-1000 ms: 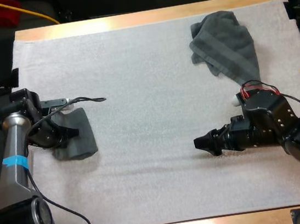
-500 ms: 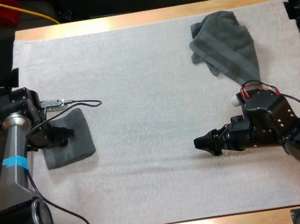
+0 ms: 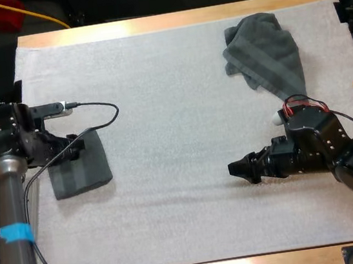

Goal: Pick towel from pile, fold and stack

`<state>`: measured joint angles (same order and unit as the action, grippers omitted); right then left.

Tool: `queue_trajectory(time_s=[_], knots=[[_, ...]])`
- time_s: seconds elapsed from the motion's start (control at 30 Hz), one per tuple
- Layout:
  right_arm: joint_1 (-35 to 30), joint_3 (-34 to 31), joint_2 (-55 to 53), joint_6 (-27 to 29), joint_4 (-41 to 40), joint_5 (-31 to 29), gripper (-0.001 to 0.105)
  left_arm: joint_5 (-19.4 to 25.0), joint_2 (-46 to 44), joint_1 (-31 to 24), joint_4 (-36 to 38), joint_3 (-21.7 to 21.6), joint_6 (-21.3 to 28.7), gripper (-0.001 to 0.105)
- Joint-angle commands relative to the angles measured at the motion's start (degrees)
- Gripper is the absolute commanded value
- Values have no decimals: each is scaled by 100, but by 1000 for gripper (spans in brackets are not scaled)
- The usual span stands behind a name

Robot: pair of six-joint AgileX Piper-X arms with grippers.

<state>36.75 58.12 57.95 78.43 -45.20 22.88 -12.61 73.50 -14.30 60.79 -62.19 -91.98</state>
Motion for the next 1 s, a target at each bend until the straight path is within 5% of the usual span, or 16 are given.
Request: queue_trajectory(time_s=[0.0, 0.2, 0.3, 0.6, 0.97], knots=[[7, 48, -45, 136, -43, 29, 78, -108, -187, 8, 26, -16, -67, 70], [-174, 48, -45, 379, -63, -893, 78, -261, -1074, 21, 250, -16, -139, 70], [-510, 48, -45, 440, -194, -871, 78, -481, -1296, 86, 324, -16, -233, 70], [-2379, 48, -114, 1716, -1291, -1108, 78, -454, -2012, 1103, 502, -16, -245, 70], [-3085, 52, -1119, 2671, -1425, -3259, 78, 61, -2714, 1262, 563, -16, -240, 70]])
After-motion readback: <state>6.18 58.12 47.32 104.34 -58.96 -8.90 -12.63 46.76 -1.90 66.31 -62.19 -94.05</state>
